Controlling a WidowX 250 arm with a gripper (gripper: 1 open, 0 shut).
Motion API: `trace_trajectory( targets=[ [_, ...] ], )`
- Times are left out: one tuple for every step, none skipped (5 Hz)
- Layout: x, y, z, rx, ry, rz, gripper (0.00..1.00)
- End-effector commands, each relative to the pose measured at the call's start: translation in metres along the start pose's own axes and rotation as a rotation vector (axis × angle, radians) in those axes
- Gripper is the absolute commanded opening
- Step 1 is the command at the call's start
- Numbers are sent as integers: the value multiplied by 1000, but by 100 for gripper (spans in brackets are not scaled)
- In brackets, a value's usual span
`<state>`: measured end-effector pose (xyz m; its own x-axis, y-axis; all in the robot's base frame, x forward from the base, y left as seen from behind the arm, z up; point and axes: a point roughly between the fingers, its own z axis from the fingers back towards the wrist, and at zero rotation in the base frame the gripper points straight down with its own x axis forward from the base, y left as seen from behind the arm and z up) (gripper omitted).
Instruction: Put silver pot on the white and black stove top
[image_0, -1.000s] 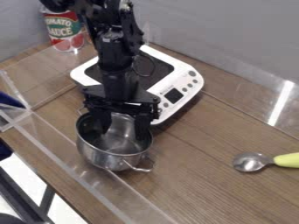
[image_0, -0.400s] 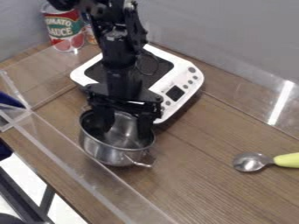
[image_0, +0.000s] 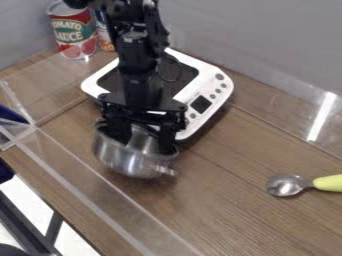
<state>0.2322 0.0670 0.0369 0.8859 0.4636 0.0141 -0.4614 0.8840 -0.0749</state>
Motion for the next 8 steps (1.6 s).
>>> trace_trajectory(
  targets=[
    [15,4,9,-18,-38,59,100],
    [13,10,10,-24,-30,23,100],
    [12,15,12,-31,-25,-16,100],
    [9,9,11,-39,-24,-34,100],
    [5,2,11,-48,-22,-53,100],
    [1,-11,9,-56,-16,-103,100],
    [-2,-20,9,-60,-14,-153,0],
    [5,-24,11,-58,-15,-167,0]
  ],
)
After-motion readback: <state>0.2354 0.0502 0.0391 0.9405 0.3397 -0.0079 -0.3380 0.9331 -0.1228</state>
